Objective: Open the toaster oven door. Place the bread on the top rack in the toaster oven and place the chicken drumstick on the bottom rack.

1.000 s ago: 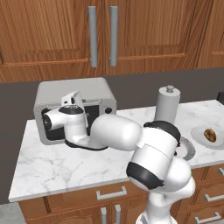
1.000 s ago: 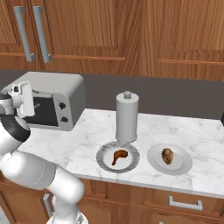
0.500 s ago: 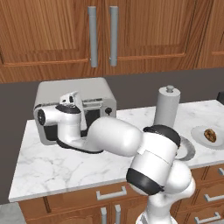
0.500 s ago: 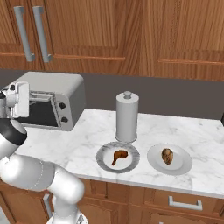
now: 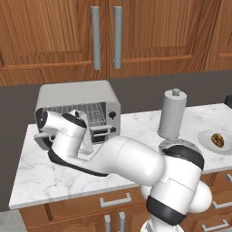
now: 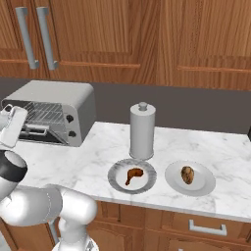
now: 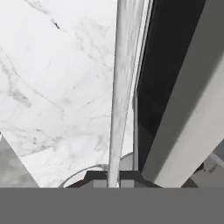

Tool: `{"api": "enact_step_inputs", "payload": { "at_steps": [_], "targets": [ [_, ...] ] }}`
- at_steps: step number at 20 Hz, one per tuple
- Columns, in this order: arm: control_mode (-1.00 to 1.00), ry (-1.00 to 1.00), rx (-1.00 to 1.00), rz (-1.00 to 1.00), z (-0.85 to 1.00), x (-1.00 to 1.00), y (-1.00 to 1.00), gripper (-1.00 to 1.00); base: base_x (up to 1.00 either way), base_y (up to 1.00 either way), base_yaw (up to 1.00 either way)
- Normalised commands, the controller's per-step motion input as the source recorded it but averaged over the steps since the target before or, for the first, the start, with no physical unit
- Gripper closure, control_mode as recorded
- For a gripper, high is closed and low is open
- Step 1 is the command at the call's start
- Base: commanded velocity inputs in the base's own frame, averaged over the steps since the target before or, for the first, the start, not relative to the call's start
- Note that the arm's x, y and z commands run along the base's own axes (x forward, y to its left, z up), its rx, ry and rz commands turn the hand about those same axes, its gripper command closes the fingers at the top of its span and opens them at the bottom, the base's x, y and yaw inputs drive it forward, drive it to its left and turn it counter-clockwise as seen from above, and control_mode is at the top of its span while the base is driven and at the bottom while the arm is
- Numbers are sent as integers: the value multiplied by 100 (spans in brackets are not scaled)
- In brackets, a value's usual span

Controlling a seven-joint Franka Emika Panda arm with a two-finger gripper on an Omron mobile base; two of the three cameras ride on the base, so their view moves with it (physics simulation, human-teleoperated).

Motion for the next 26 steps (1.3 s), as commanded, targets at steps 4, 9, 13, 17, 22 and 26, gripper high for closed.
{"api": "enact_step_inputs", "payload": {
  "at_steps": [4,9,13,17,22,26],
  "targets": [
    [-100,33,0,3,-65,-91,13,100,0,0,0],
    [-100,9,1,8,14,-24,9,-100,0,0,0],
    [-100,-1,0,14,100,-14,1,-100,0,0,0],
    [-100,-1,-1,14,52,66,34,-100,0,0,0],
    [-100,-20,-16,14,-24,73,38,-100,0,0,0],
    [-100,-11,-3,-1,-16,33,26,-100,0,0,0]
  ]
}}
